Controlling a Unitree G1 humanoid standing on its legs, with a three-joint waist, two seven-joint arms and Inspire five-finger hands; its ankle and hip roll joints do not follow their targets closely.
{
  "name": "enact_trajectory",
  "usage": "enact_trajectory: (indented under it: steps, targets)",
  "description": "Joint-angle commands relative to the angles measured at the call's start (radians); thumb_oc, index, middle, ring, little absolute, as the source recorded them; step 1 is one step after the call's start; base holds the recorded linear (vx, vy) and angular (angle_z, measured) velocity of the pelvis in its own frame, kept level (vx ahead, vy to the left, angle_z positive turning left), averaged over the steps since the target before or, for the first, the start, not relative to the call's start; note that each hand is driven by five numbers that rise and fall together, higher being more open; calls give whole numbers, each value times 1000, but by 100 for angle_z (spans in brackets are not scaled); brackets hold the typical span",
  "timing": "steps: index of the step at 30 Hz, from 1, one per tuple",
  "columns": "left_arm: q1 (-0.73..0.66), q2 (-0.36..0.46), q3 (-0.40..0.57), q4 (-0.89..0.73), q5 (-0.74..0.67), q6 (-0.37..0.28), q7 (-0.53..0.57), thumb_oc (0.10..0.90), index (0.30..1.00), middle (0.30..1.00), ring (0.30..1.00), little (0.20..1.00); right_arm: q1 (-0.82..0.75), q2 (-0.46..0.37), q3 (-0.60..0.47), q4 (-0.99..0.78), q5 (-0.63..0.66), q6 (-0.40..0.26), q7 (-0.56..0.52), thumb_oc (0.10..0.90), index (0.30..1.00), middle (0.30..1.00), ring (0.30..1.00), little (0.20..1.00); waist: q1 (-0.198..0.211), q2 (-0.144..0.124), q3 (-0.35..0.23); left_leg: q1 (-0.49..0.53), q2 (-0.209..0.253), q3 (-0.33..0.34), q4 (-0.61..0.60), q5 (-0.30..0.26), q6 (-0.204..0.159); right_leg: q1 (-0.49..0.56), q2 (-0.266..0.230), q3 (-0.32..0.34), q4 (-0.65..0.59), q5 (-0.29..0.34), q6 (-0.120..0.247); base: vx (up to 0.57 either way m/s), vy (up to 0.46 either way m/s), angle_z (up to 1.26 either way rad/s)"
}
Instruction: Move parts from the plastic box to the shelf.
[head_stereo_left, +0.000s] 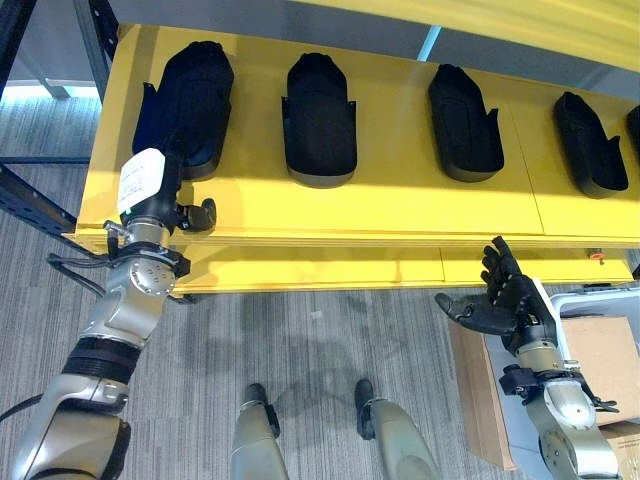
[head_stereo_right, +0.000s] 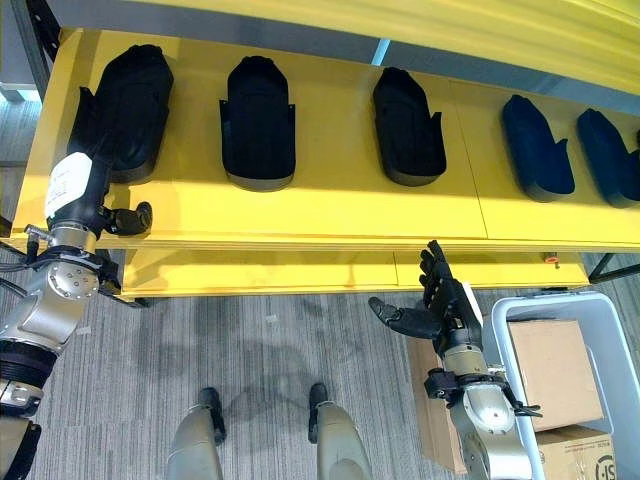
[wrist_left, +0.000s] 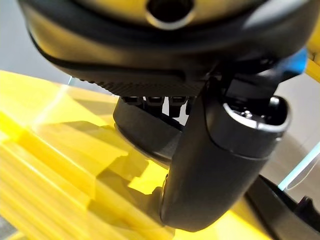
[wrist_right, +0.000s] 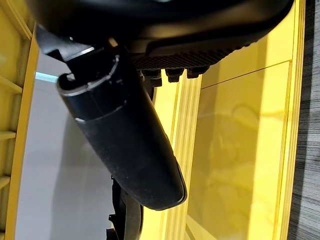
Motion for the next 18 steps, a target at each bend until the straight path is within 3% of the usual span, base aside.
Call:
enact_trajectory:
  steps: [1, 18]
  targets:
    - [-80, -15, -4, -37, -46, -54, 38, 900, 1000, 1000, 1000, 1000, -10, -47, -114, -103, 4, -79, -26, 900, 1000, 1000, 1000, 1000, -13, 11, -61, 49, 31, -10, -21, -31, 15, 91, -25, 69, -14, -37, 3, 0, 0, 0]
    - [-86, -50, -18, -33, -100, -59, 43, 900, 1000, 1000, 1000, 1000, -11, -43, -108, -102, 5, -79, -36, 900, 1000, 1000, 1000, 1000, -17, 13, -53, 48, 27, -6, -18, -31, 19, 80, -25, 75, -5, -39, 1, 0, 0, 0]
